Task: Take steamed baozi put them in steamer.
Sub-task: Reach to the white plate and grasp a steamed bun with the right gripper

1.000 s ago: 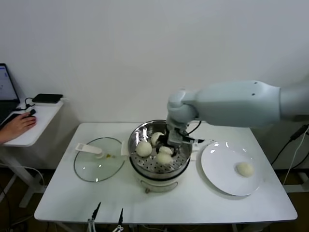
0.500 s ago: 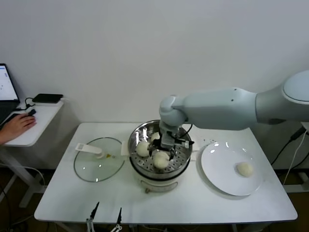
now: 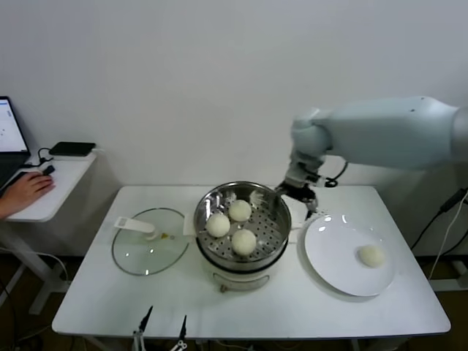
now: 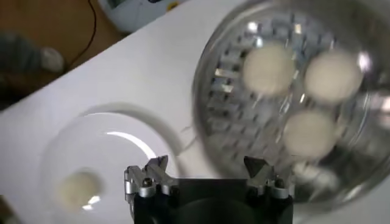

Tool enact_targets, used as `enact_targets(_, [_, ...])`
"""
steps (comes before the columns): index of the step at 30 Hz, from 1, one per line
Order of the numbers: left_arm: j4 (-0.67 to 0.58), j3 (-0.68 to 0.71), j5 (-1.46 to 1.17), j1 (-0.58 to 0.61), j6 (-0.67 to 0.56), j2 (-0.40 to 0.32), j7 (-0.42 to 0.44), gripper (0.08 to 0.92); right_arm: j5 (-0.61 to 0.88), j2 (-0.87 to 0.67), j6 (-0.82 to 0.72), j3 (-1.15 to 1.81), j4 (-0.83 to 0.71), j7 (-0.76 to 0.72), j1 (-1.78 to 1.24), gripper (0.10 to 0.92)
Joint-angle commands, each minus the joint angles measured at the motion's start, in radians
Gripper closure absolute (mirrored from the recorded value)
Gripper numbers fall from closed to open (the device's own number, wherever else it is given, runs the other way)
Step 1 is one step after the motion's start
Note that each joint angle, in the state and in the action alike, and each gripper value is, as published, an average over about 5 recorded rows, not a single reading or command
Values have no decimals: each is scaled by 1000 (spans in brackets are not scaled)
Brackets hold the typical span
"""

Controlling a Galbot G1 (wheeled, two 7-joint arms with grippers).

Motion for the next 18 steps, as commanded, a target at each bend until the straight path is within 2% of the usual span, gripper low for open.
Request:
enact_targets(1, [-1,2,3,0,2,-2,4,177,20,-271,-197,-101,-133,-83,-38,203])
enact_targets(10, [4,-13,10,4,-2,-1,9,177,-98,-434,-266,57,-208,-42,-268,203])
enact_targets(18, [12,-17,19,8,-4,0,10,177,-192,-500,-269,206,-238,-20,-459,203])
